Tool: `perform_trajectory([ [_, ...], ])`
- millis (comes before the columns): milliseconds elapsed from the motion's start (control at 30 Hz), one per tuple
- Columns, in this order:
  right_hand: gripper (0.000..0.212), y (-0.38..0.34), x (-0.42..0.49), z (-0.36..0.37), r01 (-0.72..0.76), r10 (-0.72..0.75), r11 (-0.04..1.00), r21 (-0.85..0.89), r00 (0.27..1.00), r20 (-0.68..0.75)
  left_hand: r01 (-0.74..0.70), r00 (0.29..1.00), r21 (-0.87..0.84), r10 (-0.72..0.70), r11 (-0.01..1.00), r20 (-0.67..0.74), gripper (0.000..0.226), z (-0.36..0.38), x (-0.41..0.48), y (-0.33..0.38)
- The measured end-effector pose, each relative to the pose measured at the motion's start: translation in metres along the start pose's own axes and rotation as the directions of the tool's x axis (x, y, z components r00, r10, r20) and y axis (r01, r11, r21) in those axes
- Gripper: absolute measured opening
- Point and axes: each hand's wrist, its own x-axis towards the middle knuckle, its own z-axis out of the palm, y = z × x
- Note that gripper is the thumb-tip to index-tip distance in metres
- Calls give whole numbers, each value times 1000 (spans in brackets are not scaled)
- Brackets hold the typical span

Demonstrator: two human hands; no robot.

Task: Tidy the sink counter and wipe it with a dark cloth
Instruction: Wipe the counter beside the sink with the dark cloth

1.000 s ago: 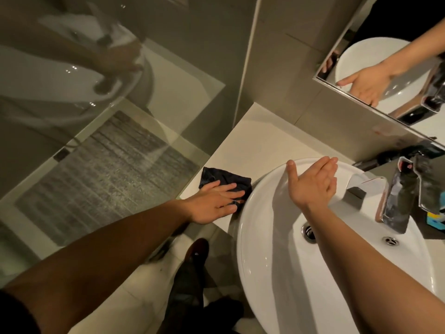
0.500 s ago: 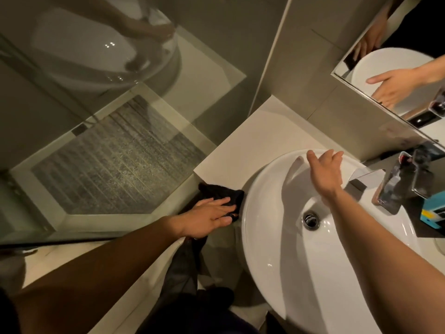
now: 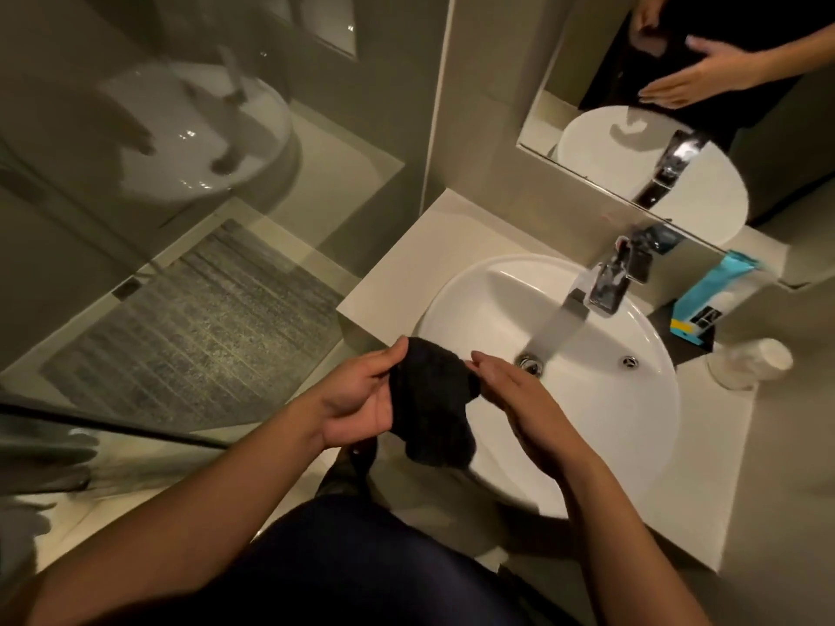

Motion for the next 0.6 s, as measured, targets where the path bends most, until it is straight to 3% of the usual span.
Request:
perform_trajectory([
  [167, 53, 6, -52, -11, -97, 93, 919, 382, 995, 30, 58, 992, -16, -56, 998, 111, 65, 47, 12, -13],
  [267, 39, 22, -71, -16, 29, 35, 855, 517, 993, -114, 83, 992, 12, -83, 997, 90, 57, 58, 22, -26],
  [367, 30, 36, -87, -20, 100, 59, 874, 476, 950, -308, 91, 995, 306, -98, 948, 7, 42, 60, 32, -42],
  [467, 21, 57, -99, -20, 51, 147, 915, 400, 881, -450, 135, 987, 629, -46, 766, -156, 32, 60, 42, -57],
  [600, 9, 82, -106, -11, -76, 177, 977, 201, 816, -550, 153, 970, 797, 66, 584, -235, 20, 48, 51, -72],
])
